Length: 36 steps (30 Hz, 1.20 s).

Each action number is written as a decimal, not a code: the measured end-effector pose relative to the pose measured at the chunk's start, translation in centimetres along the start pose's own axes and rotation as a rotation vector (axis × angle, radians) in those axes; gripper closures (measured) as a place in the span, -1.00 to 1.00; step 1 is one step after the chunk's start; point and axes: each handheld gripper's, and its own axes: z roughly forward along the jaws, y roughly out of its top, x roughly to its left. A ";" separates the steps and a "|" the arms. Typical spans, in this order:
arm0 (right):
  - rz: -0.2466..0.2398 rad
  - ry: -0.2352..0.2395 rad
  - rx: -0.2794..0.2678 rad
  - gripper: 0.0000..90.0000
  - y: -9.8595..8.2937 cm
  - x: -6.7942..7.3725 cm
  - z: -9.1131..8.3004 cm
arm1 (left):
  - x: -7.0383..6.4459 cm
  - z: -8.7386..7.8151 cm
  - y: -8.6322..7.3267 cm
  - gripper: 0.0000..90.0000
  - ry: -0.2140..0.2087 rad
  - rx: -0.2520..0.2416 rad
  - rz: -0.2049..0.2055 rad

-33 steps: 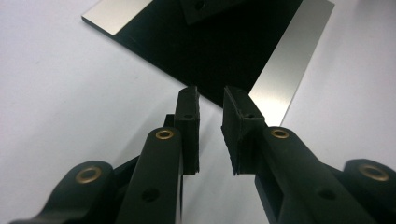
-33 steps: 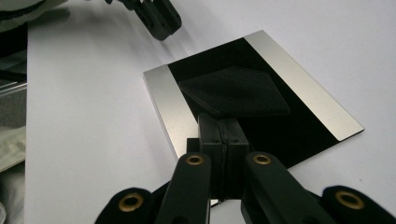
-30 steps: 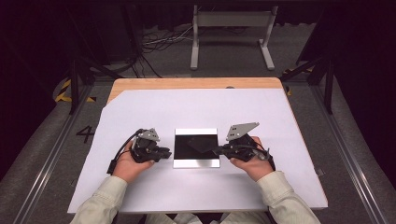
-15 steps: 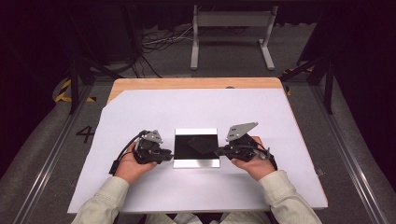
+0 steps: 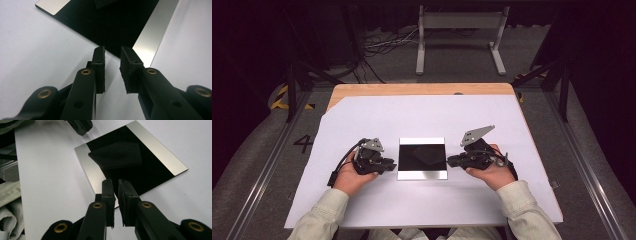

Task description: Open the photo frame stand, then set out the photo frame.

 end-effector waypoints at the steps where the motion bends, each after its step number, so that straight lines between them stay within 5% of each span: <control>1: 0.014 0.002 -0.001 0.79 0.0 -0.1 -0.1 | 0.0 0.0 0.0 0.66 0.001 -0.001 0.002; 12: 0.094 -0.013 -0.018 0.52 0.2 -0.5 -1.3 | 0.0 -0.1 0.0 0.64 0.002 -0.007 -0.006; 26: 0.294 -0.050 -0.066 0.19 0.1 -1.4 -1.6 | 0.0 -0.2 0.0 0.64 0.007 -0.006 -0.005; 36: 0.347 -0.059 -0.078 -0.25 0.1 -1.4 -0.9 | 0.0 -0.3 0.0 0.64 0.007 -0.007 -0.003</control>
